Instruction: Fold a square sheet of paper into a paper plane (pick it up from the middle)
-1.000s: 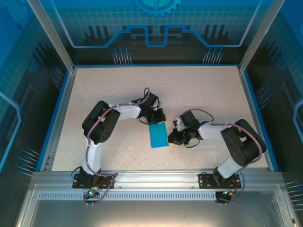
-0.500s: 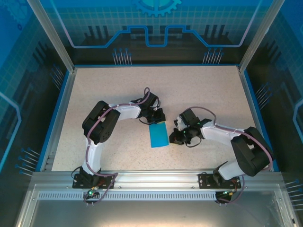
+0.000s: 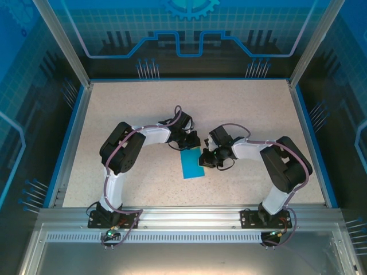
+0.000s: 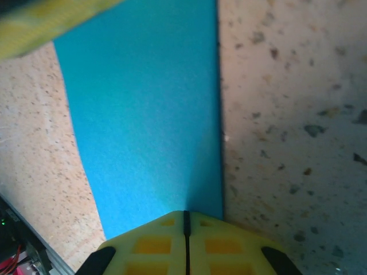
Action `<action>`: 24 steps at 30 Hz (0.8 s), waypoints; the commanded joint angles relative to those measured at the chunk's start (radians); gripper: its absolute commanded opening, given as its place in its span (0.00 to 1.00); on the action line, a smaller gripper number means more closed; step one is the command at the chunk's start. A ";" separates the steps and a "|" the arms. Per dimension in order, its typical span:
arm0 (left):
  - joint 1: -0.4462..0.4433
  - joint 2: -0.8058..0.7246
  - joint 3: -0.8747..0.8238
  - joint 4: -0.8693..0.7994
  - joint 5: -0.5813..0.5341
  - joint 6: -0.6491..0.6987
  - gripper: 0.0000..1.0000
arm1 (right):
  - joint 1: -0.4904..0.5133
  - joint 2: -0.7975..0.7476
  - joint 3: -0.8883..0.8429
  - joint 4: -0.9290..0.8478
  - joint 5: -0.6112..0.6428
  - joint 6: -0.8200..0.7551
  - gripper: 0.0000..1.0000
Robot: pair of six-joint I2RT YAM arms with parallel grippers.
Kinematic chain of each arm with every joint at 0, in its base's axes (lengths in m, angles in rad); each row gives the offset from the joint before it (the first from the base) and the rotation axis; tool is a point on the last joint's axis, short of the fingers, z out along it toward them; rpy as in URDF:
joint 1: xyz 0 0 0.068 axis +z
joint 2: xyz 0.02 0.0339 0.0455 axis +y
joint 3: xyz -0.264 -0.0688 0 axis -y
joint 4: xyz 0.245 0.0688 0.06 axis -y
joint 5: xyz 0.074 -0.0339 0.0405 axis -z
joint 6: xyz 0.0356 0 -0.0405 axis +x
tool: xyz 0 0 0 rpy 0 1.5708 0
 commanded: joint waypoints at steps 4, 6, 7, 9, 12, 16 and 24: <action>0.005 -0.009 0.032 0.018 0.052 0.003 0.09 | -0.012 0.014 -0.063 0.026 -0.012 0.007 0.05; 0.002 -0.020 0.021 0.066 0.092 -0.011 0.10 | -0.016 0.020 -0.069 0.035 -0.016 0.010 0.05; 0.002 -0.024 0.016 0.085 0.109 -0.018 0.11 | -0.017 0.021 -0.069 0.037 -0.016 0.010 0.05; 0.000 -0.028 0.010 0.102 0.120 -0.021 0.13 | -0.018 0.028 -0.066 0.040 -0.017 0.012 0.05; -0.003 -0.017 0.006 0.096 0.113 -0.014 0.14 | -0.018 0.036 -0.062 0.039 -0.019 0.012 0.05; -0.003 0.007 0.010 0.060 0.078 -0.005 0.14 | -0.018 0.046 -0.060 0.033 -0.019 0.012 0.05; -0.004 0.033 0.022 0.001 -0.014 0.009 0.14 | -0.018 0.046 -0.074 0.027 -0.020 0.010 0.05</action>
